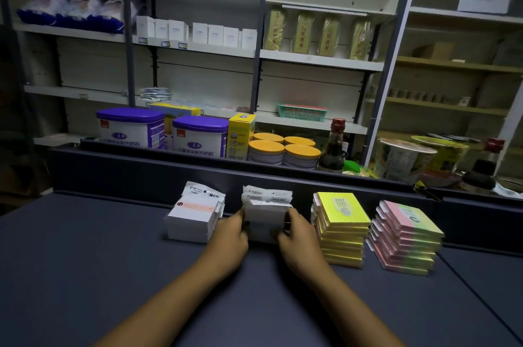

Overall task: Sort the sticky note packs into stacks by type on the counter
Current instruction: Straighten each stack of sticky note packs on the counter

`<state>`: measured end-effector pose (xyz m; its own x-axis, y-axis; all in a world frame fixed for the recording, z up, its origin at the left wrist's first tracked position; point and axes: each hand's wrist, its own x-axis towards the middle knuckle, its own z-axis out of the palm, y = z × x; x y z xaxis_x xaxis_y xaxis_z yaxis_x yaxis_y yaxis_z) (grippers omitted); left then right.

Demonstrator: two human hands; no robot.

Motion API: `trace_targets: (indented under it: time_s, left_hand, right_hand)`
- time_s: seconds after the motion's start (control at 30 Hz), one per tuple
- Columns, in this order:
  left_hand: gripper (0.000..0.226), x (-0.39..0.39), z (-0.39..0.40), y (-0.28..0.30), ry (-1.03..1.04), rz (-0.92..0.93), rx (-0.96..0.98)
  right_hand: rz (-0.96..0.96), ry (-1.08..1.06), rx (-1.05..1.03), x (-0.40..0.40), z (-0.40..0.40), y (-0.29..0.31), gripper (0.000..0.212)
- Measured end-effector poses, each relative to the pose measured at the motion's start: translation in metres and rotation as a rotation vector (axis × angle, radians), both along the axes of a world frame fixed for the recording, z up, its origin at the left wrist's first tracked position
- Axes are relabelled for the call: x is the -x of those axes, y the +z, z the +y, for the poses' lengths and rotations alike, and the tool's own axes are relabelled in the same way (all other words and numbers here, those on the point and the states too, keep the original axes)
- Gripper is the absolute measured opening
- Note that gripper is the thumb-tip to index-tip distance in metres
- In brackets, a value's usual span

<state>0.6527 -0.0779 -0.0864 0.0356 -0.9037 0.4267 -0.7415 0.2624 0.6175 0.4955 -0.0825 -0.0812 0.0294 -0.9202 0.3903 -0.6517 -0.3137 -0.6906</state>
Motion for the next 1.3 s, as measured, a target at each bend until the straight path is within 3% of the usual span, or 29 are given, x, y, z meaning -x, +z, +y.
trace_targets:
  time_s: [0.1, 0.27, 0.4, 0.53, 0.7, 0.9, 1.3]
  left_hand:
    - [0.05, 0.001, -0.001, -0.003, 0.065, -0.11, -0.081]
    - [0.046, 0.002, 0.0, -0.002, 0.062, -0.101, -0.081]
    - [0.035, -0.003, 0.0, 0.0, -0.112, 0.179, -0.018]
    - [0.029, -0.002, 0.005, 0.01, -0.071, 0.298, 0.066]
    - [0.027, -0.002, 0.009, 0.006, -0.073, 0.3, -0.064]
    - [0.018, 0.0, 0.01, 0.007, -0.002, 0.267, -0.069]
    - [0.044, 0.003, 0.014, 0.012, 0.042, 0.143, -0.011]
  right_hand:
    - [0.029, 0.005, -0.022, -0.001, 0.003, 0.0, 0.041]
    - [0.061, -0.009, -0.013, -0.002, 0.005, 0.001, 0.042]
    - [-0.009, 0.005, 0.058, -0.001, 0.008, 0.009, 0.043]
    - [-0.116, -0.021, 0.022, 0.0, 0.007, 0.016, 0.032]
    - [-0.019, -0.063, -0.068, 0.001, 0.006, 0.012, 0.025]
    - [0.061, -0.121, -0.057, 0.0, 0.004, 0.01, 0.032]
    - [0.271, -0.164, -0.032, -0.005, 0.01, 0.012, 0.038]
